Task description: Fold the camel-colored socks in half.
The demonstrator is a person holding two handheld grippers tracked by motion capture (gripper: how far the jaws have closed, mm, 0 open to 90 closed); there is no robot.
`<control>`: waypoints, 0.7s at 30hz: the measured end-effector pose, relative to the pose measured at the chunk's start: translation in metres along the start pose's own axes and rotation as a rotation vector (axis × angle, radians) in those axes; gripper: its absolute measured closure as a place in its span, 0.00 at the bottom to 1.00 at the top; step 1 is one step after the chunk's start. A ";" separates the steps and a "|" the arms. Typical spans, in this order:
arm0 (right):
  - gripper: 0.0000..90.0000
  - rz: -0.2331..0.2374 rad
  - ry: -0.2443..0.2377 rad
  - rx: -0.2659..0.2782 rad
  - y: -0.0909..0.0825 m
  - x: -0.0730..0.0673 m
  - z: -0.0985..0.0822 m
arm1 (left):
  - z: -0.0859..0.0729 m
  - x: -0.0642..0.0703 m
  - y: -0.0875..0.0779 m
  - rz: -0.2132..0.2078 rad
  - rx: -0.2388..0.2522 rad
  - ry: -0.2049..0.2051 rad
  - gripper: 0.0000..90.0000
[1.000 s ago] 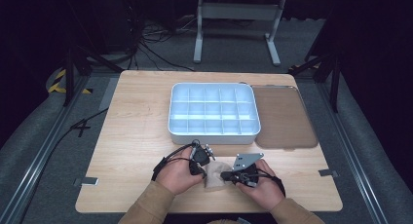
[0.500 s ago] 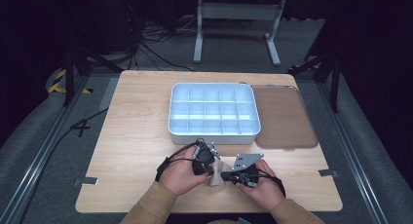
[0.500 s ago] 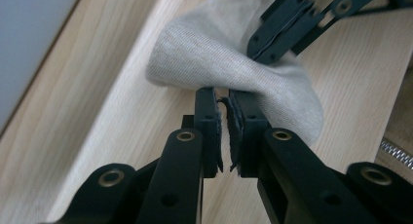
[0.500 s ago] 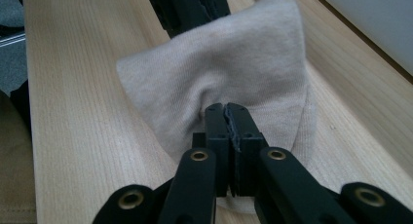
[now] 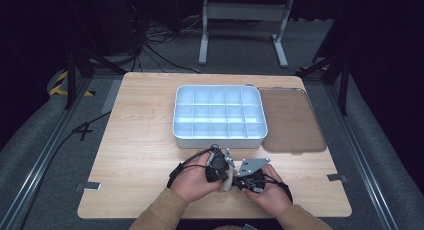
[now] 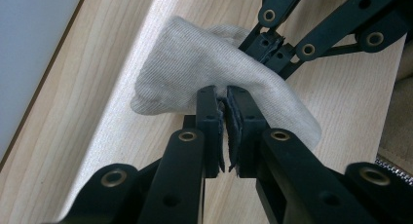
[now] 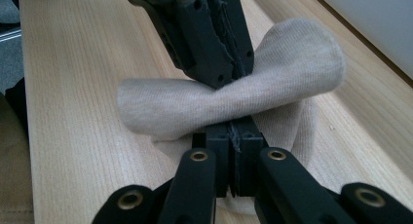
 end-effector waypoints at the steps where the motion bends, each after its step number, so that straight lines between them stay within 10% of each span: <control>1: 0.99 0.001 0.003 -0.001 0.000 0.000 0.000 | 0.000 0.000 0.000 -0.001 0.002 -0.005 0.94; 10: 0.93 -0.020 -0.025 -0.013 -0.009 0.000 0.003 | -0.003 -0.005 -0.004 -0.007 0.007 -0.032 0.91; 21: 0.95 -0.075 0.097 -0.071 -0.047 0.022 -0.020 | -0.002 -0.005 -0.005 -0.022 -0.002 -0.029 0.90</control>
Point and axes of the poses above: each handheld gripper's, and its own axes: y roughly forward along the jaws, z roughly out of its top, x roughly to its right, the point moved 4 cm from there along y, roughly forward along the jaws, and after that the axes turned 15 degrees about -y, right-handed, at the moved point
